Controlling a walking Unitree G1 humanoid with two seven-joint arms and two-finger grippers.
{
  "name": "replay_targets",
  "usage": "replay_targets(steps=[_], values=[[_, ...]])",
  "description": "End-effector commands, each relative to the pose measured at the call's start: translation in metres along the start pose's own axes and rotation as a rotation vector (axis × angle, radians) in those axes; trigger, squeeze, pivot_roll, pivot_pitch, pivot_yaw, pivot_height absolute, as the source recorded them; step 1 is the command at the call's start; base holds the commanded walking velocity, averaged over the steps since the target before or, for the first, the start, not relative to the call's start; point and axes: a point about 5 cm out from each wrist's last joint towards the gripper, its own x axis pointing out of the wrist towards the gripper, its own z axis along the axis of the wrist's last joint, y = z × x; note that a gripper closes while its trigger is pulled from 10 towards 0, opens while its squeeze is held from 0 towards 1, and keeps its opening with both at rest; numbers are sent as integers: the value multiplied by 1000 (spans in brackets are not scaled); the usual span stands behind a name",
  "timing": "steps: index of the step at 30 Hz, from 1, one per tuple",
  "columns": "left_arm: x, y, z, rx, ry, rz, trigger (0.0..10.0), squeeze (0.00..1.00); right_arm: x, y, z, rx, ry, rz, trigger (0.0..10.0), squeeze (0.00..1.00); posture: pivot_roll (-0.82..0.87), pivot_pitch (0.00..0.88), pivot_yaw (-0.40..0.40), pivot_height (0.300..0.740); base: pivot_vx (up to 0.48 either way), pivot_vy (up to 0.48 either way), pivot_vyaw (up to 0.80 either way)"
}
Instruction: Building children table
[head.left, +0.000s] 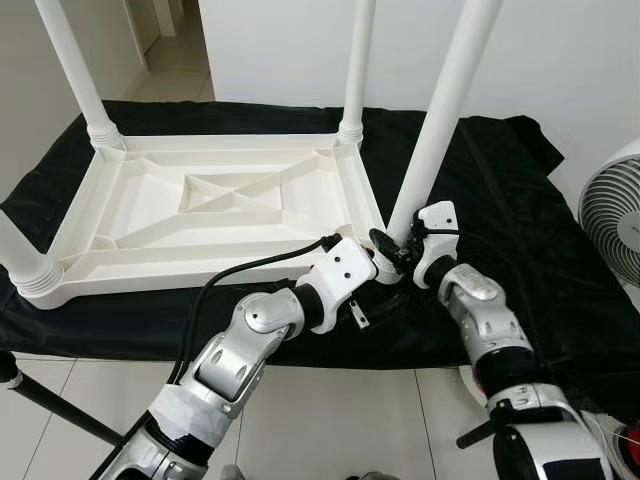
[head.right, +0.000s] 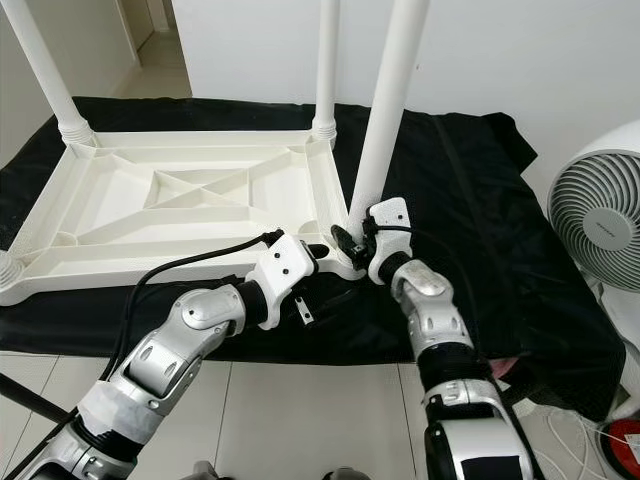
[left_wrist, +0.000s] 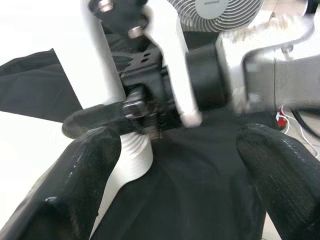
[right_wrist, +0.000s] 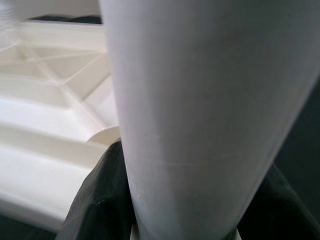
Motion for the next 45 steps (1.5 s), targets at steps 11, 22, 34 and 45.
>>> replay_targets(steps=[11,22,34,45], values=[[-1,-9,-12,-7,41,-52,10000,0,-36,20,-21,86,96,-495,10000,0,-123,32,-7,740,0,0,0],[-1,-10,-13,-7,41,-50,10000,0,-34,17,-11,27,69,-459,10000,1000,-119,24,-17,740,0,0,0],[-4,-11,-15,-6,49,-56,10000,0,-26,14,8,38,4,-196,10000,573,-113,23,-18,740,0,0,0],[-3,-11,-14,-4,47,-62,10000,0,-28,7,11,-184,38,243,10000,0,-120,24,-9,740,0,0,0]])
